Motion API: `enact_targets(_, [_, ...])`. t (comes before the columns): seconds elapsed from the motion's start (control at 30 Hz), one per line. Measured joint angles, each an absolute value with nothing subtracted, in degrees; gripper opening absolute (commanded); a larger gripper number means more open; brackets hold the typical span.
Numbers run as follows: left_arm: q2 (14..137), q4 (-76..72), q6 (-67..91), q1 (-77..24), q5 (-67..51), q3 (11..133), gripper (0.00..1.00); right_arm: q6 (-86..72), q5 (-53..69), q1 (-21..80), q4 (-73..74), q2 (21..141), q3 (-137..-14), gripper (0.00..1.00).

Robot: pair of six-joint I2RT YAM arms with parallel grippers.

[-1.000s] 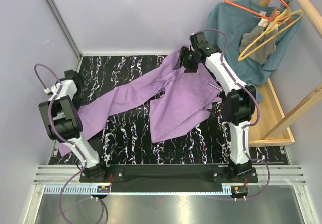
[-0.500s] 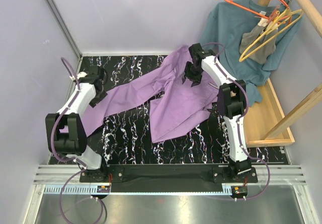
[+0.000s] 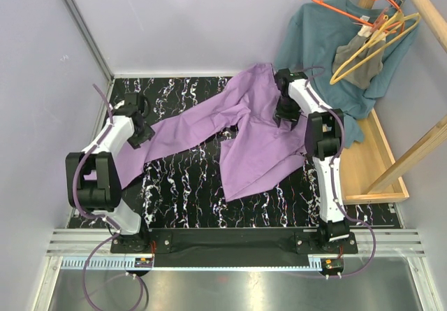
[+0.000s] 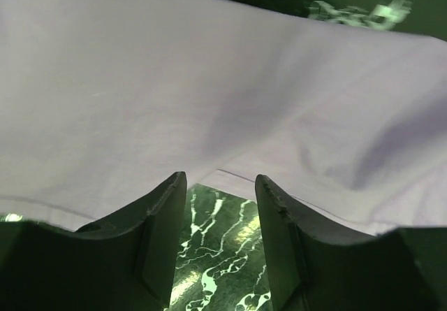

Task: Place the trousers on the hanger
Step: Flatten out the trousers at the center of the board.

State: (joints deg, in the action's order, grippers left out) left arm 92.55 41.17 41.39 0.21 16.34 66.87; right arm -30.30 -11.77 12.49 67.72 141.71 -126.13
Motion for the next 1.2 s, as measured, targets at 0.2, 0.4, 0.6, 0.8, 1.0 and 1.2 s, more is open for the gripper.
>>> enact_targets(0.2, [90.02, 36.1, 35.33, 0.05, 10.15, 64.49, 0.49, -26.79, -20.18, 10.15, 73.34, 141.71, -129.4, 0.65])
enact_targets(0.4, [89.86, 34.0, 33.17, -4.19, 4.12, 64.12, 0.49, -22.9, -20.27, 13.45, 74.59, 136.77, -133.93, 0.8])
enact_targets(0.6, [90.17, 33.04, 32.34, -12.34, -2.79, 64.9, 0.48, -21.78, -8.38, 18.65, 70.22, 116.29, -108.79, 0.78])
enact_targets(0.8, [89.43, 32.95, 32.21, -13.89, -7.25, 64.82, 0.48, -21.21, 3.22, 23.62, 63.35, 95.02, -79.7, 0.88])
enact_targets(1.0, [83.2, 33.71, 33.06, -13.91, -8.38, 62.41, 0.48, -20.25, 9.06, 28.93, 57.76, 89.1, -67.31, 0.88])
enact_targets(1.2, [73.6, 36.38, 34.68, -13.98, -8.32, 58.26, 0.48, -16.16, 8.67, 34.48, 52.27, 90.52, -65.28, 0.63])
